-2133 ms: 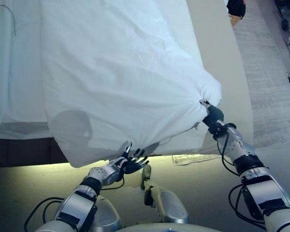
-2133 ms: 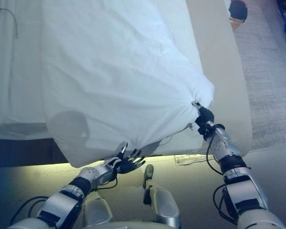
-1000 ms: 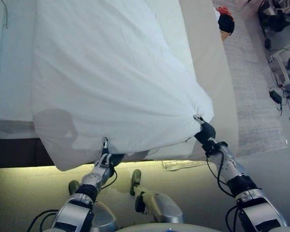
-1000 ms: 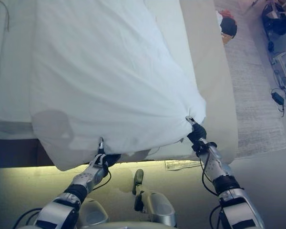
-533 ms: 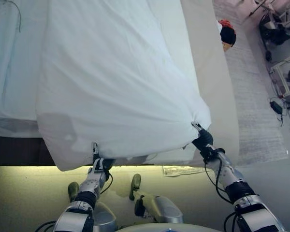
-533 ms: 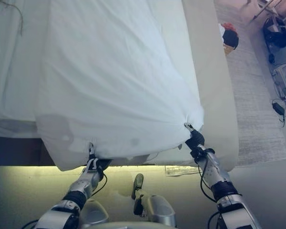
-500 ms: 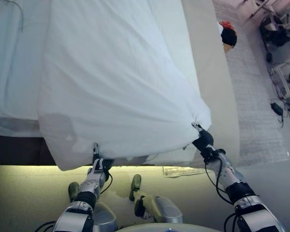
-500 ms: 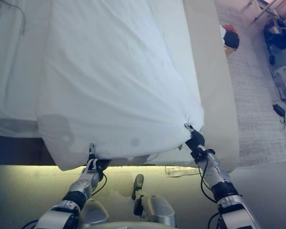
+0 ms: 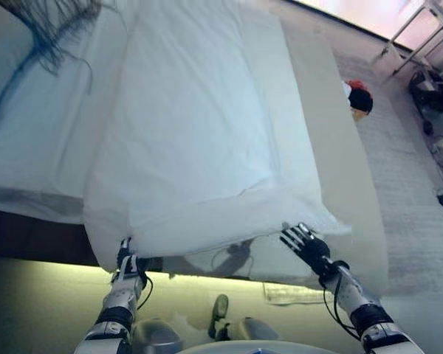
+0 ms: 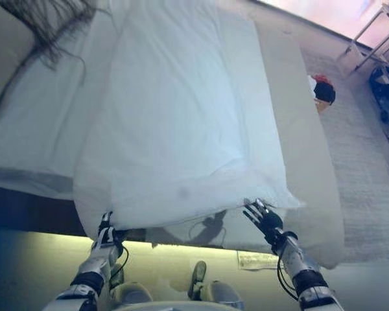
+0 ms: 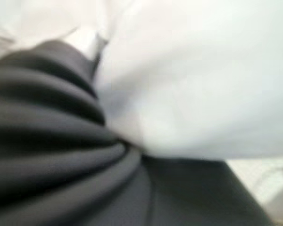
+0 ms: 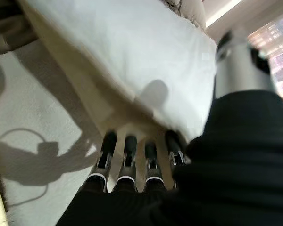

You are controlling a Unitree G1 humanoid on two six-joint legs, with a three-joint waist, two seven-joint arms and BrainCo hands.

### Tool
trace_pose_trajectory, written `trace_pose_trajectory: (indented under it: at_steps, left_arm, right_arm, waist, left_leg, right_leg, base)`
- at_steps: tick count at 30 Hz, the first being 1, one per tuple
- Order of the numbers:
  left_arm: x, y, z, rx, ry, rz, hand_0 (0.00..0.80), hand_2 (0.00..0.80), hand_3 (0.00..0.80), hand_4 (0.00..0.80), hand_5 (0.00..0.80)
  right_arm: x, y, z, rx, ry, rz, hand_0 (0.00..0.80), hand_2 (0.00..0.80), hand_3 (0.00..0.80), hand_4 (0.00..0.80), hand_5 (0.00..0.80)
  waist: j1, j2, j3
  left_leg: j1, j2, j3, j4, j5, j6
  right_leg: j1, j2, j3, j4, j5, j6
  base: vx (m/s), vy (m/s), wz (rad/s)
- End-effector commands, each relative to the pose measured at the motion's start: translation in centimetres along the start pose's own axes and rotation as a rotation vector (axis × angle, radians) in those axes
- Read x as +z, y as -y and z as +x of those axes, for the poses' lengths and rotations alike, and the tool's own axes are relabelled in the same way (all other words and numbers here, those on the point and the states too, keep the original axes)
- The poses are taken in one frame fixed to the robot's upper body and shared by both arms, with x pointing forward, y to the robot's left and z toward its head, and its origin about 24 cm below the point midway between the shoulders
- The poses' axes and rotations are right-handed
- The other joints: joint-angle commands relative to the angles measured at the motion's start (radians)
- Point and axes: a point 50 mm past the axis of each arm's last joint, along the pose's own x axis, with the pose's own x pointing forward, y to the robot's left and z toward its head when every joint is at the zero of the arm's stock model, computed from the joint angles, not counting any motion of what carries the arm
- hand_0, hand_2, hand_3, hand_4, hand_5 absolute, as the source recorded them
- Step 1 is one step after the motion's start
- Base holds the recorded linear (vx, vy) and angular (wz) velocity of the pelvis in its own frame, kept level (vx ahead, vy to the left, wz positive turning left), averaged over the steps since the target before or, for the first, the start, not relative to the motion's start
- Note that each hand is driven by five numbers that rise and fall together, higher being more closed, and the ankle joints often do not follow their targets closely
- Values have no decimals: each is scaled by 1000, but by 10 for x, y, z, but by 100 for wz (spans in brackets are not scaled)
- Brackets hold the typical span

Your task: Make the bed neatly

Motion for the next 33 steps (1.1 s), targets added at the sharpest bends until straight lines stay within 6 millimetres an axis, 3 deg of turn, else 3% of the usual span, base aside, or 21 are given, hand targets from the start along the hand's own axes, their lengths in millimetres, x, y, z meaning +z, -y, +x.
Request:
trace_pose_trajectory:
  at_steps: [1, 11, 17, 23, 28, 33]
  left_arm:
    - [26, 11, 4, -70, 70, 46, 800, 800, 800, 800, 800]
    - [55, -27, -16, 40, 113, 139, 800, 800, 800, 800, 800]
    - [80, -58, -36, 193, 118, 227, 800, 800, 800, 800, 800]
    - [104, -85, -62, 294, 131, 274, 800, 800, 800, 800, 800]
    - [123, -92, -76, 316, 128, 321, 800, 800, 800, 800, 800]
    - [151, -79, -81, 272, 164, 349, 800, 800, 800, 800, 800]
  right_arm:
    - [35, 22, -11, -52, 51, -54, 0, 0, 0, 0, 0]
    - [3, 71, -43, -221, -124, -5, 0, 0, 0, 0, 0]
    - [8, 79, -48, -269, -126, -10, 0, 0, 0, 0, 0]
    - [16, 80, -48, -272, -113, -22, 0, 0, 0, 0, 0]
    - [21, 85, -52, -292, -127, -17, 0, 0, 0, 0, 0]
    - [18, 98, -65, -333, -229, -45, 0, 0, 0, 0, 0]
  waist:
    - [43, 27, -34]
    - [67, 101, -80]
    - [86, 141, -78]
    - [111, 155, -71]
    - [131, 161, -70]
    - [140, 164, -73]
  left_leg:
    - [-36, 27, -5, 6, -6, 8]
    - [14, -26, -20, -7, -29, 18]
    - [5, -51, -44, -7, -35, 26]
    - [-14, -69, -61, -7, -37, 32]
    - [-24, -78, -72, -7, -35, 36]
    - [-25, -88, -81, -7, -35, 41]
  right_leg:
    - [58, -114, -39, 45, -89, 117]
    - [120, -154, -75, 28, -105, 121]
    - [123, -169, -96, 25, -111, 119]
    - [119, -177, -118, 10, -102, 118]
    - [120, -182, -135, 8, -99, 117]
    - [126, -185, -141, 12, -101, 117]
  base:
    - [77, 172, 7]
    - [48, 175, 7]
    - [-25, 136, 8]
    - [-60, 74, 6]
    - [-46, 45, 11]
    - [-39, 47, 3]
